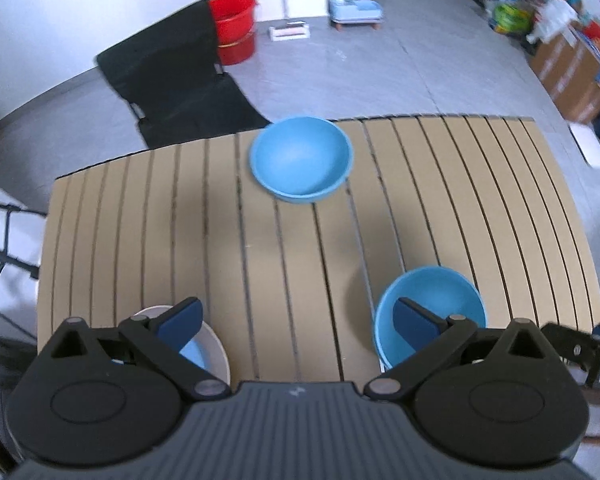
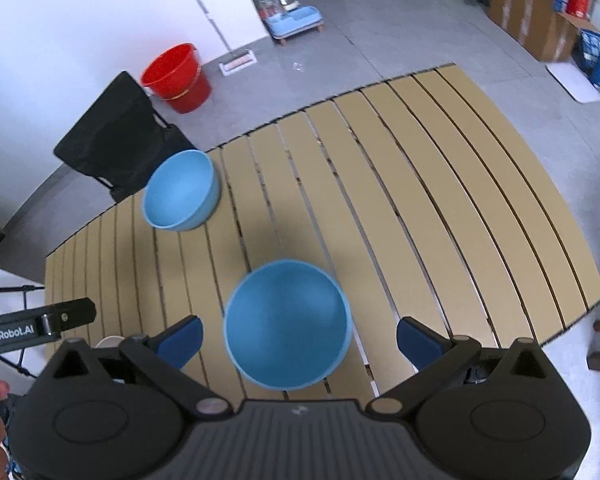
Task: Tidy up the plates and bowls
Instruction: 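Pull both open tools back and move toward the remaining light-blue bowl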
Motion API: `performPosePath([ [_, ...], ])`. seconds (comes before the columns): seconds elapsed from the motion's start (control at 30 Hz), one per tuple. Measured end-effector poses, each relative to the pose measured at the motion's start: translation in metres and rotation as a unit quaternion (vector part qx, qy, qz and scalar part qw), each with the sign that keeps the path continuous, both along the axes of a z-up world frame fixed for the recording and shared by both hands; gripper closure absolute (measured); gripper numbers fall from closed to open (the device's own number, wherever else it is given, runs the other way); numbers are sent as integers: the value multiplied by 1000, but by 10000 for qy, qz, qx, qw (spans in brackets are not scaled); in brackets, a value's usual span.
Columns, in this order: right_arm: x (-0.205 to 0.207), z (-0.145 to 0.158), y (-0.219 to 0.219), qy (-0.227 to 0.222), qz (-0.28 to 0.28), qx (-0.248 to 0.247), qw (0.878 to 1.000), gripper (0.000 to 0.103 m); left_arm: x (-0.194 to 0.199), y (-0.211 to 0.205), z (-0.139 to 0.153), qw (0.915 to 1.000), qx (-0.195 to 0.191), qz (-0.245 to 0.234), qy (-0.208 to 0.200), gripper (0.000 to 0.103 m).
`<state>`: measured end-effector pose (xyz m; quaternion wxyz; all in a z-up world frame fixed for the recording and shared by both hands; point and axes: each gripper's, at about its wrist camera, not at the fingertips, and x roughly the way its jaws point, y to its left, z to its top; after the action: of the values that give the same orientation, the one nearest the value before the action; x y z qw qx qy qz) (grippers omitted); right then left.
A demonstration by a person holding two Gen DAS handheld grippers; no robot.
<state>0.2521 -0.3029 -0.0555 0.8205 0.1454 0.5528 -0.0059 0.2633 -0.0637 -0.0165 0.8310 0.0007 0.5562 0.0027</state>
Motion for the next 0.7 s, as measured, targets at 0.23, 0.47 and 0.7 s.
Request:
performPosePath([
  [0.23, 14, 15, 18, 78, 410, -184, 9990, 0, 2, 33, 11, 9983, -21, 577, 61, 0],
  [0.47, 25, 28, 34, -7, 689, -312, 9971, 0, 13, 46, 15, 9967, -24, 814, 42, 0],
  [0.7, 41, 31, 41, -7, 632, -372, 9973, 0, 26, 58, 18, 9966, -74, 809, -108, 0],
])
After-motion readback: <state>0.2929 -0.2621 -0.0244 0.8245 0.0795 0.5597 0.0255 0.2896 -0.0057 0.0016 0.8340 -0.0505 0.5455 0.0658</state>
